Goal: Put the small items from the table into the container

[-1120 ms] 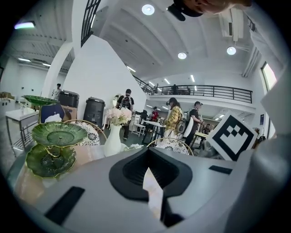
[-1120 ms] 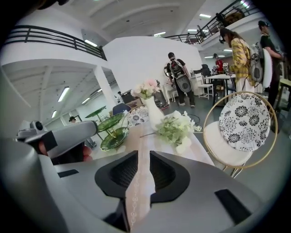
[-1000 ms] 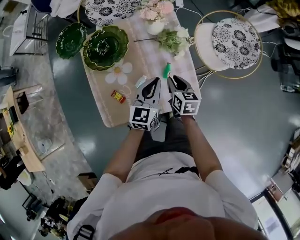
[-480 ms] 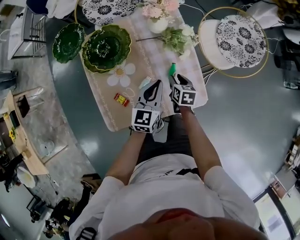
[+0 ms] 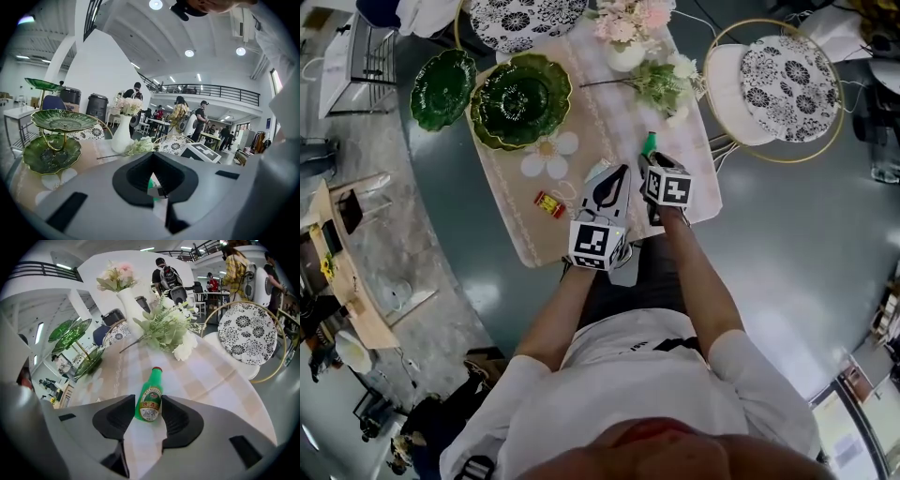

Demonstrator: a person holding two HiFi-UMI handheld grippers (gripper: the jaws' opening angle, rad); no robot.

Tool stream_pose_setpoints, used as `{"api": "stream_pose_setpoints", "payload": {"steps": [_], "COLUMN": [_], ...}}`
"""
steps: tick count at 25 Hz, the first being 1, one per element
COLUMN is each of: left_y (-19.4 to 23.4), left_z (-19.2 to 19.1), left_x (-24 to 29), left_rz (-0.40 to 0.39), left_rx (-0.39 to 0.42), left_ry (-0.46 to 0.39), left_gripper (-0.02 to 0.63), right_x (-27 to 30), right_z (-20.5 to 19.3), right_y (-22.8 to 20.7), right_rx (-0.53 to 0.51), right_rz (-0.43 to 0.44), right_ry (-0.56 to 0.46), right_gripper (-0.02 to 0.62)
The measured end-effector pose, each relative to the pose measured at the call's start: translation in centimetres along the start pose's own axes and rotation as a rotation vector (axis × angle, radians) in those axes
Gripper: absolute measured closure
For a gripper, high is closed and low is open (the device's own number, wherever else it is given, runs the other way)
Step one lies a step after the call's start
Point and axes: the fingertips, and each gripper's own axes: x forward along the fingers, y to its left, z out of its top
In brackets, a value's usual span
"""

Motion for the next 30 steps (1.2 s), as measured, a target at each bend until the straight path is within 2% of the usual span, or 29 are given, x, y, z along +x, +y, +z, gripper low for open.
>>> {"api": "stream_pose_setpoints", "payload": {"steps": [6, 14, 20, 30], "left_y": [0.6, 0.5, -0.1, 0.6], "left_z": [0.1, 1.4, 2.5, 7.1], "left_x": [-0.4, -1.1, -1.7, -4.1], "left_rz": [0.017, 0.034, 0.037, 0.100], "left_rx": [-0.006, -0.019, -0.009, 0.022], "left_ry": [0.005, -0.002, 0.002, -0.047], "left_gripper": [0.598, 0.598, 0.598, 0.598], "right_x": [0.3, -3.4, -6.6, -12.1], "right_z": [-0.1, 1.9, 3.8, 7.8], "right_y": [0.3, 1.9, 4.9, 11.5], "right_rx": [-0.002, -0.019, -0.052, -0.105], "right_rz": [0.004, 0.056, 0.115, 0.224], "right_ry": [0.036, -0.013, -0.055, -0.119], "right_gripper": [0.429, 0.431, 0.431, 0.431]}}
